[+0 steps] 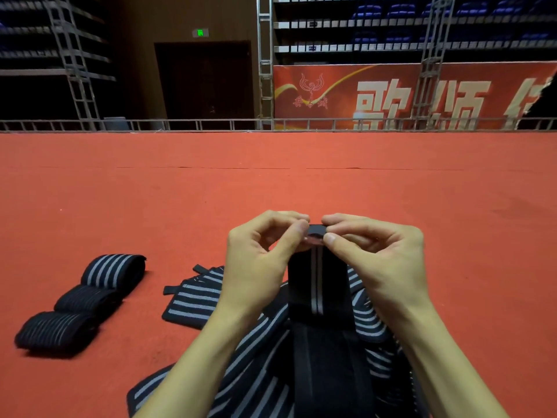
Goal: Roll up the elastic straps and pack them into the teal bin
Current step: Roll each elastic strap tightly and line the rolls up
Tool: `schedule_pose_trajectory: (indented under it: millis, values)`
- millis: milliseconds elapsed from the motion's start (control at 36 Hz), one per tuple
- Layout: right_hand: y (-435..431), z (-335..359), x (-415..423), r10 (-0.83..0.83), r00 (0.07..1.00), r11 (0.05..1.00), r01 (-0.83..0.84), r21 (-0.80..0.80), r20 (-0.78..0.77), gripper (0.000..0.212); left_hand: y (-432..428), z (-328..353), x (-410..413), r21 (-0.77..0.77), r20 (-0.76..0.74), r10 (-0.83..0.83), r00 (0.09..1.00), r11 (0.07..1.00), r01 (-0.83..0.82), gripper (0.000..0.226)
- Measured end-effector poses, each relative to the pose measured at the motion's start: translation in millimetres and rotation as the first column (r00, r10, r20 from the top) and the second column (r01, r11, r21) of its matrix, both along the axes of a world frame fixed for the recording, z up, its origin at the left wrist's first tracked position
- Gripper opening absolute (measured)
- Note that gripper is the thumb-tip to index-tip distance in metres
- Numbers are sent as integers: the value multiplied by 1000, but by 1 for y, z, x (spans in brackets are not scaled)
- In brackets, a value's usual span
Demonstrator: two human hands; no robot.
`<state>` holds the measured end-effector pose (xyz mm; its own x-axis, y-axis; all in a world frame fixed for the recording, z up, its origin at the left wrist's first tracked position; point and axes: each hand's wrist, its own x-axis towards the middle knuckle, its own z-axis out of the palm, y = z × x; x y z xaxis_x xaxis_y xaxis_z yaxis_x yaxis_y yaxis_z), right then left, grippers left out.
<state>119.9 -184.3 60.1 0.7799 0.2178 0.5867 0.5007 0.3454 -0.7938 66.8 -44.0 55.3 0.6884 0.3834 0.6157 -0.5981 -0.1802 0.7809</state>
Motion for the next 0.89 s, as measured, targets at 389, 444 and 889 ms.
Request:
schedule_pose_trajectory:
  millis: [389, 444, 889]
  values:
    - [-1, 5, -2, 45, 998, 999, -44, 16, -43, 20, 0, 9, -6, -36, -76, -22, 997, 999, 19, 28]
    - [-2, 5, -1, 34, 999, 999, -34, -3, -28, 22, 1, 7, -6, 51, -61, 19, 998, 999, -15, 29]
    - [2, 1, -1, -17, 992, 998, 10, 56, 122, 26, 15, 11, -5, 440, -67, 87, 994, 897, -48, 24]
